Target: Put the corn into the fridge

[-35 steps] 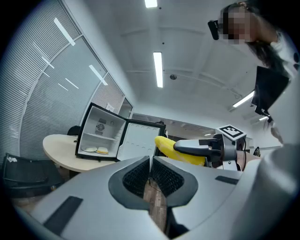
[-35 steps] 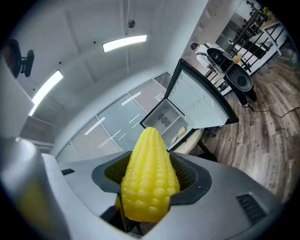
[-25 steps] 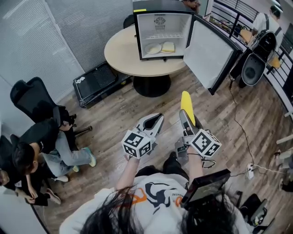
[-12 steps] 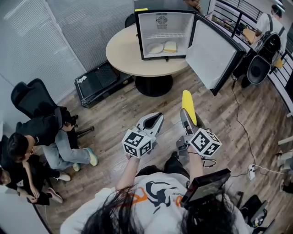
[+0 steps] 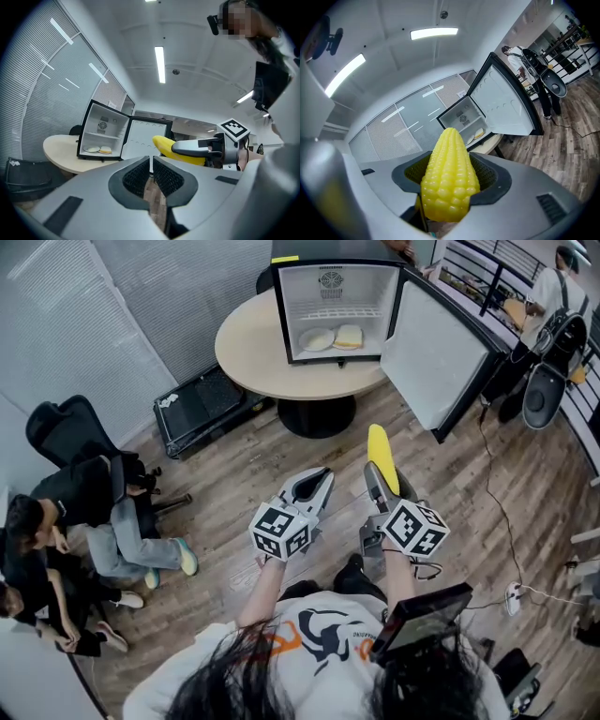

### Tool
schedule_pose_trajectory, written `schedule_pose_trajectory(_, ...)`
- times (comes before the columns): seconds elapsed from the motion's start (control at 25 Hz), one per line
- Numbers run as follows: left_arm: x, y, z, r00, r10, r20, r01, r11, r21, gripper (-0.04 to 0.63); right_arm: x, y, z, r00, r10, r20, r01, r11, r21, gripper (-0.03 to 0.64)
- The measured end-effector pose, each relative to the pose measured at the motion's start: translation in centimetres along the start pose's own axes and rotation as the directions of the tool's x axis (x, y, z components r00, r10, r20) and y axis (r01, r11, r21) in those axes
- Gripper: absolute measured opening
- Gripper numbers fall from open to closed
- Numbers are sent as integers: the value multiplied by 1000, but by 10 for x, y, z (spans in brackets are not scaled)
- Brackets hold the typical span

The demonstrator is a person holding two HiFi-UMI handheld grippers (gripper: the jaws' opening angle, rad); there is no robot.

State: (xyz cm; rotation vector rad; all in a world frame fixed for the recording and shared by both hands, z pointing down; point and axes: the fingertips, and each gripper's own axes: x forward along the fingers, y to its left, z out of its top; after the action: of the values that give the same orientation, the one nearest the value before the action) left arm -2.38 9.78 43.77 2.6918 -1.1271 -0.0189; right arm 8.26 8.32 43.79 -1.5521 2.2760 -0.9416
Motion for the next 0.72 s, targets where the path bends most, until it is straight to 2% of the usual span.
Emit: schedule_pose_trajectory(0.72,116,10,17,999,53,4,-53,999,4,20,65,-67,68,996,62,-64,-62,998,-9,253)
